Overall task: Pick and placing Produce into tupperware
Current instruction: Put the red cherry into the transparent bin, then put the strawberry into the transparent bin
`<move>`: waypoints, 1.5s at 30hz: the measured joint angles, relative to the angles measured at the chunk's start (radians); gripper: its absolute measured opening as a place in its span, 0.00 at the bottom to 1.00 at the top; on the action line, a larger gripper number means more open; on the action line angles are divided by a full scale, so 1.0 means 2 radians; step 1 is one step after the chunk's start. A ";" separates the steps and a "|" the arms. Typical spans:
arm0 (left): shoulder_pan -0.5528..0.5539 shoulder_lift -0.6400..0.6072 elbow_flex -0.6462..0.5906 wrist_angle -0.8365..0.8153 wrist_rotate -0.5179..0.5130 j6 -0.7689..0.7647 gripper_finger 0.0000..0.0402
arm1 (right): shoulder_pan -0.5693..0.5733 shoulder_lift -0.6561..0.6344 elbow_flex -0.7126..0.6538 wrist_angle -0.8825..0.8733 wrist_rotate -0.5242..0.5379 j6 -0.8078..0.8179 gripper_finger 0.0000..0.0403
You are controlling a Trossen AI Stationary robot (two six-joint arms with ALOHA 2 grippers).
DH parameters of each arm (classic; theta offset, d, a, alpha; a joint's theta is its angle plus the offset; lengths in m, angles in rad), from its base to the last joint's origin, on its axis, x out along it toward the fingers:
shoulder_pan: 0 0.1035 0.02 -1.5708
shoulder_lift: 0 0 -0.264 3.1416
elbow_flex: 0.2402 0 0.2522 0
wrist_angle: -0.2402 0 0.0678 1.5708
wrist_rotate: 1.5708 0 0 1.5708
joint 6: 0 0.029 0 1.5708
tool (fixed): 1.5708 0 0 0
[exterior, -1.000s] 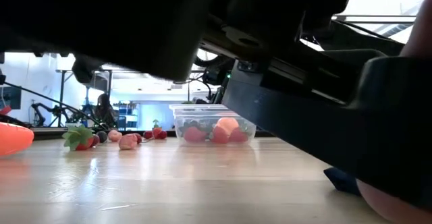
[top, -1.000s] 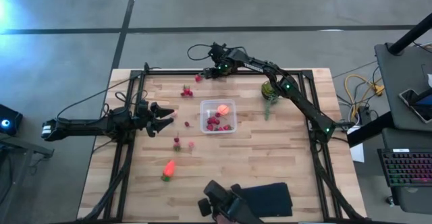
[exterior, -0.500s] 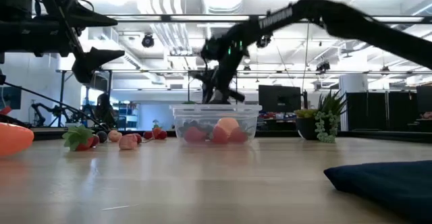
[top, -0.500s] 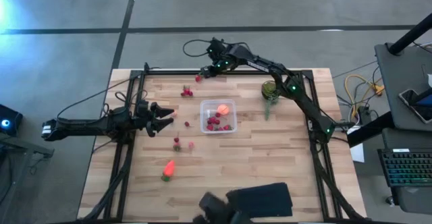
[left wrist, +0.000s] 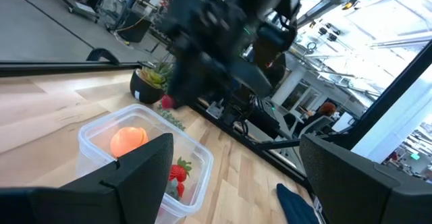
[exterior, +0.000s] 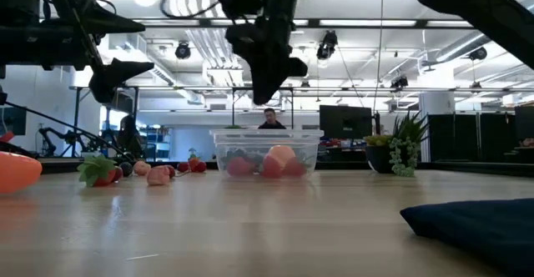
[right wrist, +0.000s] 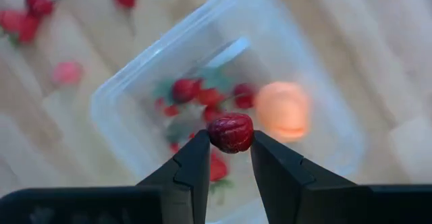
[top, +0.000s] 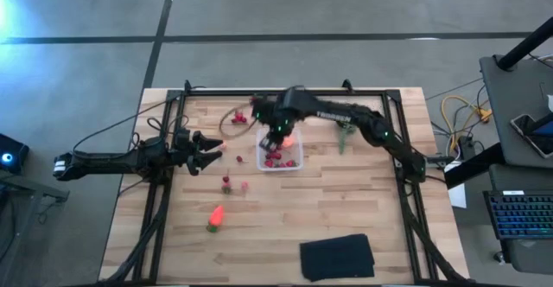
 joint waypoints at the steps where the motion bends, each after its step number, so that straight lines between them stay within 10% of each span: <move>1: 0.000 0.000 0.000 0.000 0.000 0.000 0.76 | 0.012 0.002 -0.001 0.000 0.004 0.006 0.24; 16: 0.000 0.001 0.000 -0.001 0.001 0.000 0.76 | 0.074 0.046 -0.002 -0.054 0.119 0.049 0.47; 30: 0.000 0.001 0.000 0.000 0.000 0.000 0.76 | 0.076 0.035 -0.002 -0.062 0.116 0.094 0.60; 45: 0.000 0.001 0.000 0.000 0.000 0.000 0.76 | 0.092 -0.131 -0.002 0.186 0.144 -0.025 0.57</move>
